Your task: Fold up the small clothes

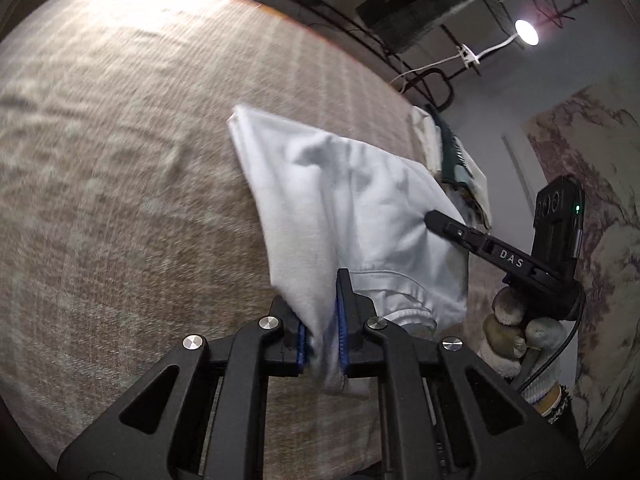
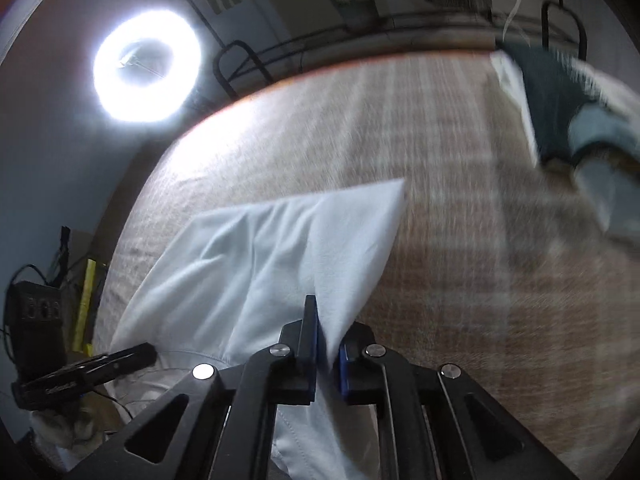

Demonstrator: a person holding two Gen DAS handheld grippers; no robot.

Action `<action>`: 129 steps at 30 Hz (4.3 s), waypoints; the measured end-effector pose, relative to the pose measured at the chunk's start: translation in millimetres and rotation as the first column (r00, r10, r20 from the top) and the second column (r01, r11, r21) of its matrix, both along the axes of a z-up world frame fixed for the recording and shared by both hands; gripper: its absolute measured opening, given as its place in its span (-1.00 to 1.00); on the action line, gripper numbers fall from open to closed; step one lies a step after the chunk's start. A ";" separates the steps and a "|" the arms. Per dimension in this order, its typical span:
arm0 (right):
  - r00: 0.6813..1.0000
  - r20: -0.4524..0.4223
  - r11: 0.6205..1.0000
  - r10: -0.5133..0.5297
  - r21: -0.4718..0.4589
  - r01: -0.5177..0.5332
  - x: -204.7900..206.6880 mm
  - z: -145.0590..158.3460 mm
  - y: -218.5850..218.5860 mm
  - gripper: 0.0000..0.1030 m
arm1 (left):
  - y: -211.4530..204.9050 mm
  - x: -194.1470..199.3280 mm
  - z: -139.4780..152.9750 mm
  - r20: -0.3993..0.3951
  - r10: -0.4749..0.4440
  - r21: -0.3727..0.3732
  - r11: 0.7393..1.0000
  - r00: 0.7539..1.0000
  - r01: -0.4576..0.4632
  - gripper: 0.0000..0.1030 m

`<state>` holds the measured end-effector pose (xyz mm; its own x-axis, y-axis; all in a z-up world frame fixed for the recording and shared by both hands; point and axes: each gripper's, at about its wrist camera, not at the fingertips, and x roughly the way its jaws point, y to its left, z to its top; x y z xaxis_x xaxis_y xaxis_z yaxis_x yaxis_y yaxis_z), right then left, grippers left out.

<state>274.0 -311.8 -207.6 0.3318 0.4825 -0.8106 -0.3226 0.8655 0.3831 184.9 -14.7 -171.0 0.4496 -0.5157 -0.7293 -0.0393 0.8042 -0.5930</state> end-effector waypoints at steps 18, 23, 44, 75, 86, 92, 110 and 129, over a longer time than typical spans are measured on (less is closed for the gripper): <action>0.983 0.173 0.998 -0.062 -0.002 0.064 28.1 78.2 -60.4 -0.91 | -81.3 75.6 57.3 0.144 -0.129 0.006 0.992 0.981 0.130 -0.81; 0.964 0.236 0.992 -0.122 0.008 0.124 54.6 97.8 -105.5 -0.91 | -132.0 123.1 77.0 0.211 -0.182 0.040 0.983 0.961 0.177 -0.82; 0.902 0.294 0.945 -0.317 0.021 0.325 188.1 66.3 -286.1 -0.91 | -325.9 263.1 18.3 0.245 -0.332 0.209 0.936 0.911 0.285 -0.81; 0.935 0.266 0.900 -0.234 -0.304 0.312 166.4 -24.4 -278.0 -0.57 | -336.5 244.9 -39.2 0.175 -0.390 0.379 0.874 0.904 0.304 -0.45; 0.902 0.312 0.892 -0.299 -0.245 0.380 119.0 30.9 -276.0 -0.55 | -303.3 184.3 10.5 0.212 -0.386 0.400 0.873 0.898 0.280 -0.44; 0.883 0.354 0.889 -0.308 -0.222 0.400 76.9 75.9 -255.2 -0.51 | -279.7 137.9 58.5 0.278 -0.384 0.398 0.880 0.881 0.258 -0.44; 0.752 0.528 0.827 -0.395 -0.152 0.541 -80.1 207.1 -155.6 0.25 | -190.7 -13.1 163.8 0.495 -0.378 0.413 0.895 0.782 0.171 0.43; 0.644 0.652 0.794 -0.400 -0.104 0.599 -162.7 206.1 -97.4 0.99 | -164.8 -87.7 178.0 0.610 -0.359 0.443 0.893 0.707 0.072 0.99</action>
